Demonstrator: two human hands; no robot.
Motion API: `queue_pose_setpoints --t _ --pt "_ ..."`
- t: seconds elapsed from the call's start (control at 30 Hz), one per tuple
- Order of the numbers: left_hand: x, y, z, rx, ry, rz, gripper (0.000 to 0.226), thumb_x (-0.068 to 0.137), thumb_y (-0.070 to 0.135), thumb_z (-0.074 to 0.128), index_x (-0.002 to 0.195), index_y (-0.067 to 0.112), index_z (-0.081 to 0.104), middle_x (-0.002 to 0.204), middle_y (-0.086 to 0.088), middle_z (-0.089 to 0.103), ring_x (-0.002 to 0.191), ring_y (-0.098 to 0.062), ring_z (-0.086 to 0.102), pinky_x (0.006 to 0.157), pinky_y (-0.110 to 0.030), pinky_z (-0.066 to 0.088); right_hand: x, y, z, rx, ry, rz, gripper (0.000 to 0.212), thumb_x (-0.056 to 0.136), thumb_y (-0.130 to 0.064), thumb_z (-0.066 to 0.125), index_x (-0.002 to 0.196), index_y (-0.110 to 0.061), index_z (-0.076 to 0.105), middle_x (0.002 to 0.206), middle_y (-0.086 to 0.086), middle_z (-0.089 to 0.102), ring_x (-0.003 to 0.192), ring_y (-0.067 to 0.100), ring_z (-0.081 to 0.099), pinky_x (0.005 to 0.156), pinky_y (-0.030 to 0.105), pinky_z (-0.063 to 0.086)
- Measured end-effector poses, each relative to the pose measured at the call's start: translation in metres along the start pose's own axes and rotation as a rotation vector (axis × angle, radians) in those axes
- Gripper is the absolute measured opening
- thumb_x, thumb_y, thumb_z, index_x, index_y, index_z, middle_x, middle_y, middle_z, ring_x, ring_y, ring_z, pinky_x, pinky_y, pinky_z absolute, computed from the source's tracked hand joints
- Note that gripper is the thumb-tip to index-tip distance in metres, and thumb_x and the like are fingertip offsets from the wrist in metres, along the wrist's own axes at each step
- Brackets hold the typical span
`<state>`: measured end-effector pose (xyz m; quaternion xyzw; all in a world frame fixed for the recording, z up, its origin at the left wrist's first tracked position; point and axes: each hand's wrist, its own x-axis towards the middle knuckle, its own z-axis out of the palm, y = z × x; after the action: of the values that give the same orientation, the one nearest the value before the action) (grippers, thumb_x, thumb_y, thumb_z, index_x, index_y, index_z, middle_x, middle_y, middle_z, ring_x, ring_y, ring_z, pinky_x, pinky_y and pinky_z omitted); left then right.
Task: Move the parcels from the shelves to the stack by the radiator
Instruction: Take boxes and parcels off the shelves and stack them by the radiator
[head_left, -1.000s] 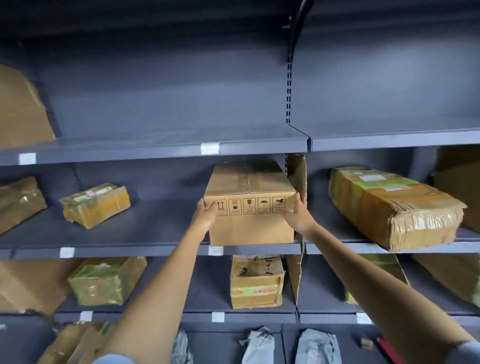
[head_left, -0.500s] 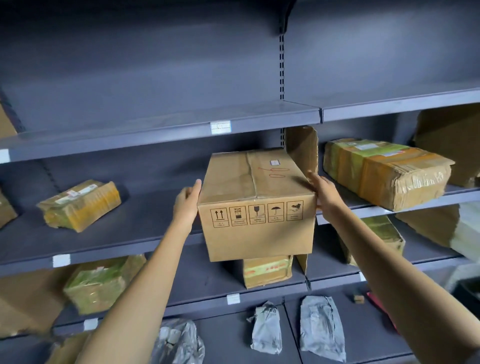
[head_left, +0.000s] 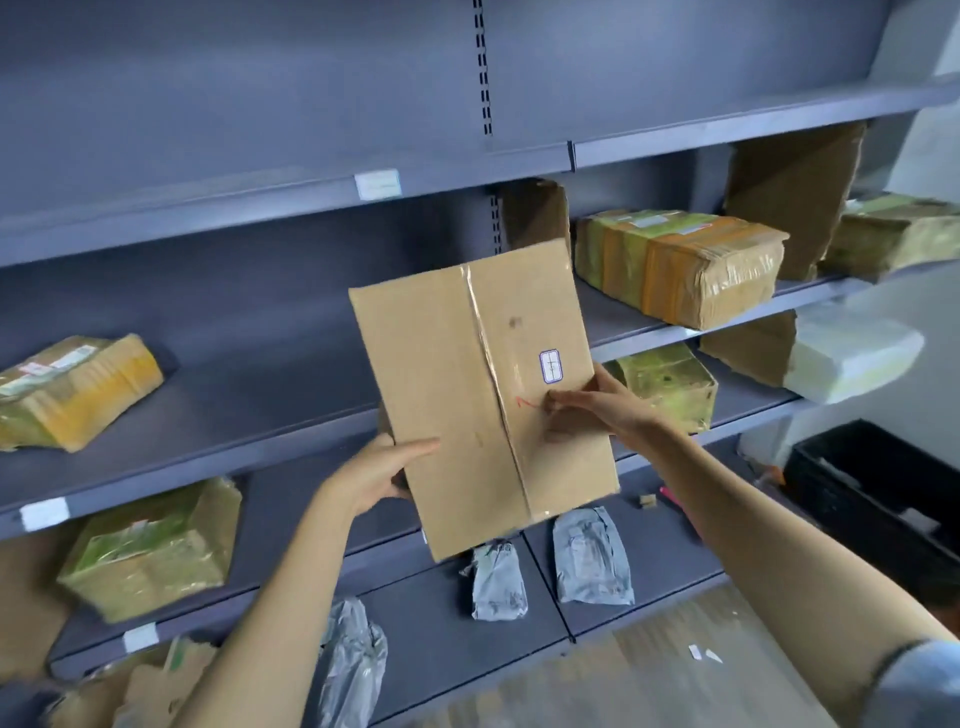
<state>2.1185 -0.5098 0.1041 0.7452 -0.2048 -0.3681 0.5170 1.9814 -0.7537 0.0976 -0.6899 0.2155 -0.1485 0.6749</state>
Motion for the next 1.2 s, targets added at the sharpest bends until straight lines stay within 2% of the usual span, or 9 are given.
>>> queue_pose_setpoints --t 0.13,0.37,0.47,0.57,0.67,0.77,0.83,1.0,1.2 --pt "-0.017 -0.069 0.064 -0.102 0.019 -0.039 0.011 0.092 0.019 0.058 0.101 0.026 0.058 0.1 0.005 0.067 0.101 -0.017 0.059 0.095 -0.042 0.047 -0.027 0.045 -0.031 -0.057 0.003 0.059 0.052 0.072 0.0 0.073 0.118 -0.011 0.052 0.102 0.01 0.066 0.082 0.018 0.065 0.08 0.032 0.057" --pt "-0.003 -0.115 0.214 -0.092 -0.123 -0.19 0.027 0.091 0.029 0.059 0.117 0.025 0.054 0.126 -0.001 0.058 0.116 -0.023 0.053 0.093 -0.045 0.046 -0.099 0.108 -0.16 -0.041 0.047 0.265 0.063 0.068 -0.012 0.08 0.125 -0.018 0.053 0.116 0.013 0.066 0.103 0.031 0.064 0.093 0.043 0.051" --pt "0.018 -0.104 0.308 -0.047 -0.264 -0.236 0.043 0.09 0.031 0.06 0.128 0.015 0.051 0.127 -0.002 0.059 0.119 -0.025 0.051 0.086 -0.038 0.044 -0.155 0.131 -0.249 -0.017 0.229 0.324 0.058 0.064 -0.009 0.081 0.115 -0.022 0.057 0.109 0.007 0.067 0.097 0.024 0.065 0.084 0.037 0.054" --pt "0.031 -0.081 0.42 -0.029 -0.423 -0.264 0.025 0.088 0.032 0.063 0.109 0.019 0.059 0.102 0.005 0.066 0.098 -0.016 0.059 0.08 -0.031 0.045 -0.23 0.148 -0.339 0.028 0.464 0.366 0.044 0.07 -0.009 0.077 0.107 -0.023 0.059 0.1 0.003 0.069 0.078 0.01 0.069 0.069 0.024 0.054" --pt "0.041 -0.065 0.532 0.034 -0.565 -0.268 0.042 0.072 0.04 0.075 0.106 0.018 0.065 0.1 0.001 0.069 0.101 -0.02 0.061 0.085 -0.033 0.046 -0.303 0.174 -0.421 0.009 0.641 0.416 0.055 0.061 -0.03 0.08 0.111 -0.027 0.058 0.106 0.004 0.071 0.093 0.022 0.069 0.075 0.037 0.048" --pt "0.055 -0.053 0.627 0.05 -0.657 -0.292 0.057 0.063 0.039 0.081 0.11 0.013 0.063 0.107 -0.006 0.068 0.099 -0.023 0.062 0.076 -0.032 0.047 -0.359 0.192 -0.482 0.069 0.827 0.429 0.045 0.071 -0.019 0.077 0.111 -0.025 0.056 0.107 0.004 0.068 0.099 0.025 0.064 0.092 0.044 0.049" --pt "0.065 -0.043 0.679 0.085 -0.692 -0.322 0.087 0.051 0.042 0.085 0.124 0.007 0.053 0.118 -0.005 0.065 0.103 -0.021 0.062 0.077 -0.03 0.048 -0.381 0.202 -0.508 0.096 0.921 0.445 0.043 0.077 -0.012 0.072 0.116 -0.023 0.055 0.101 0.001 0.067 0.094 0.019 0.063 0.093 0.04 0.048" --pt "0.129 -0.035 0.779 0.163 -0.693 -0.351 0.091 0.076 0.03 0.076 0.143 0.002 0.02 0.137 -0.004 0.047 0.12 -0.023 0.05 0.087 -0.032 0.043 -0.381 0.25 -0.566 0.242 1.02 0.476 0.048 0.083 -0.006 0.065 0.126 -0.017 0.049 0.096 -0.002 0.066 0.081 0.011 0.062 0.063 0.017 0.049" --pt "0.232 -0.054 0.896 0.289 -0.774 -0.343 0.101 0.078 0.028 0.075 0.151 0.015 0.006 0.144 -0.006 0.042 0.125 -0.028 0.048 0.094 -0.037 0.045 -0.342 0.331 -0.634 0.468 1.167 0.661 0.05 0.085 -0.015 0.064 0.13 -0.025 0.044 0.118 -0.001 0.06 0.087 0.011 0.058 0.064 0.028 0.044"
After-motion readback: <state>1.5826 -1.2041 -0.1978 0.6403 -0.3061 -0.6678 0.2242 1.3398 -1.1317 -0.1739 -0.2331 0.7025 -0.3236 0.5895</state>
